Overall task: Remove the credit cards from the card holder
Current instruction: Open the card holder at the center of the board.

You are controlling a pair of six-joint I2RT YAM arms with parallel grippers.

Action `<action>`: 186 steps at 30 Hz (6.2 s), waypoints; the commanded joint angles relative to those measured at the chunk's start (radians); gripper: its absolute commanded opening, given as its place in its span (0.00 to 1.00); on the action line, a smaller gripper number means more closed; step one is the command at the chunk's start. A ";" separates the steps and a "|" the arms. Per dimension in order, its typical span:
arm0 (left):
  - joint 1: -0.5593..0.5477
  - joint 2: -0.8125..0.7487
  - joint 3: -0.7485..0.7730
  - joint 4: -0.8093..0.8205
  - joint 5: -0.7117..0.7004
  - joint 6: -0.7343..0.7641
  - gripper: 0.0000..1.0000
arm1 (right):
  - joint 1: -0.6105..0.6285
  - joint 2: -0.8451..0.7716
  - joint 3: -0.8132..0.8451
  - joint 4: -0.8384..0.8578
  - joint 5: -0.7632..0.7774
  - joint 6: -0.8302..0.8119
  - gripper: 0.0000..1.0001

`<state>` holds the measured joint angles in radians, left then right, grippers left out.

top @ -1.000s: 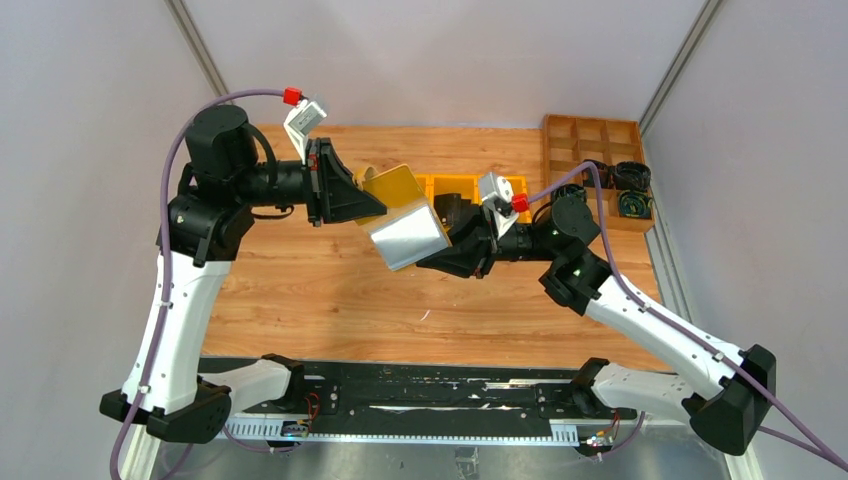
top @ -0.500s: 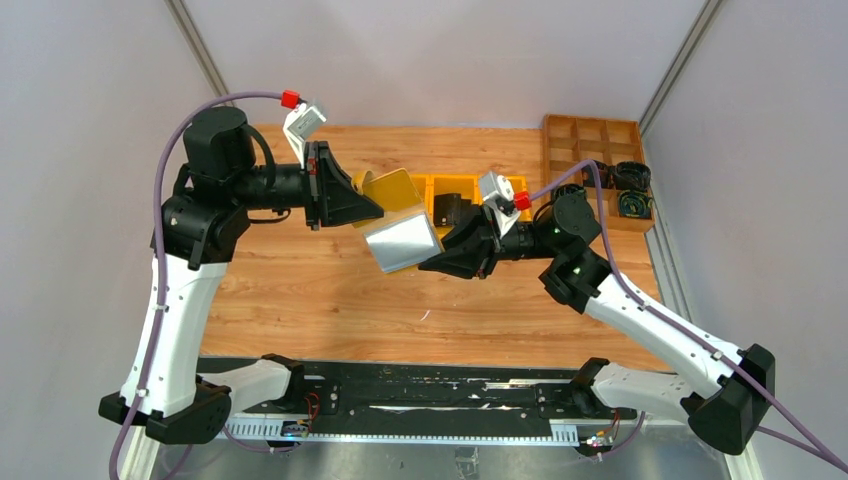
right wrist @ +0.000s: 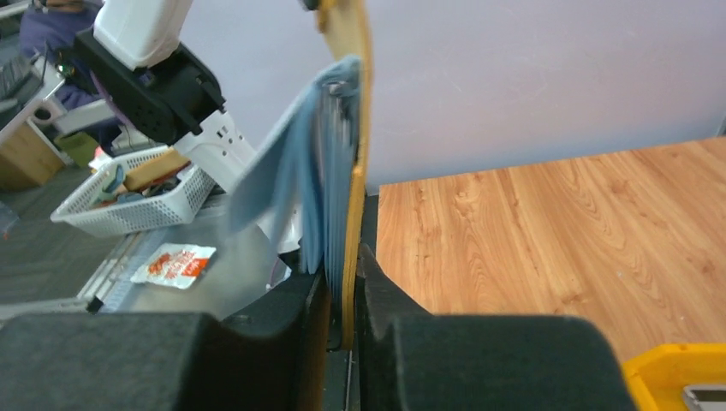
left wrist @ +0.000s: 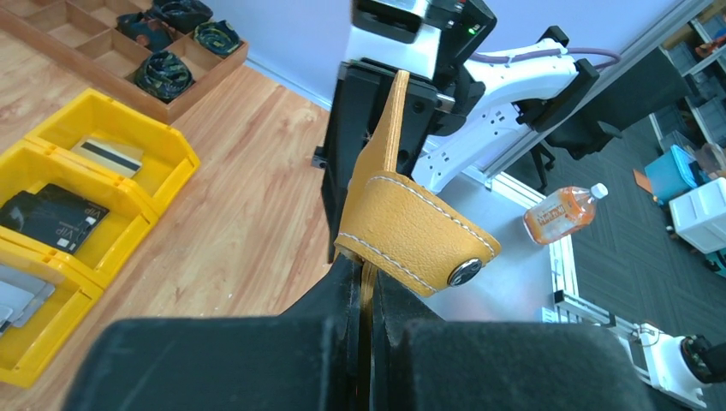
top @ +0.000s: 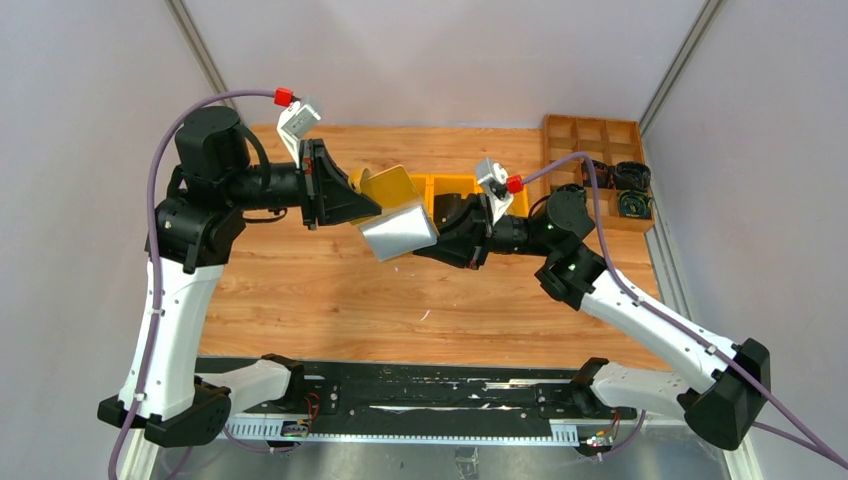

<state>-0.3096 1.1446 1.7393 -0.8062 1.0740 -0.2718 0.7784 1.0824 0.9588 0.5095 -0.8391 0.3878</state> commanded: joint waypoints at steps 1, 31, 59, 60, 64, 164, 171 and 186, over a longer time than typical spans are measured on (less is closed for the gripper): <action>0.004 -0.012 0.005 0.002 0.010 0.002 0.00 | -0.010 0.041 0.065 0.078 0.100 0.110 0.19; 0.005 -0.033 -0.058 -0.025 -0.011 0.067 0.29 | 0.036 0.148 0.228 0.083 0.174 0.143 0.00; -0.314 -0.386 -0.656 0.312 -0.920 0.849 1.00 | 0.364 0.486 0.876 -0.982 1.197 0.110 0.00; -0.321 -0.387 -0.665 0.322 -0.942 0.849 1.00 | 0.365 0.486 0.877 -0.976 1.199 0.113 0.00; -0.323 -0.382 -0.674 0.376 -1.017 0.825 1.00 | 0.370 0.486 0.873 -0.958 1.185 0.120 0.00; -0.190 -0.051 0.049 -0.206 -0.380 0.395 0.00 | 0.035 -0.049 0.189 -0.316 0.010 -0.050 0.29; -0.190 -0.061 0.040 -0.206 -0.386 0.401 0.00 | 0.035 -0.012 0.215 -0.352 0.097 -0.022 0.20; -0.190 -0.072 0.039 -0.212 -0.393 0.422 0.00 | 0.011 0.016 0.211 -0.336 0.281 0.117 0.29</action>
<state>-0.4995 1.0828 1.7565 -1.0275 0.6510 0.1455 0.8127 1.0752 1.1419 0.1413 -0.6533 0.4198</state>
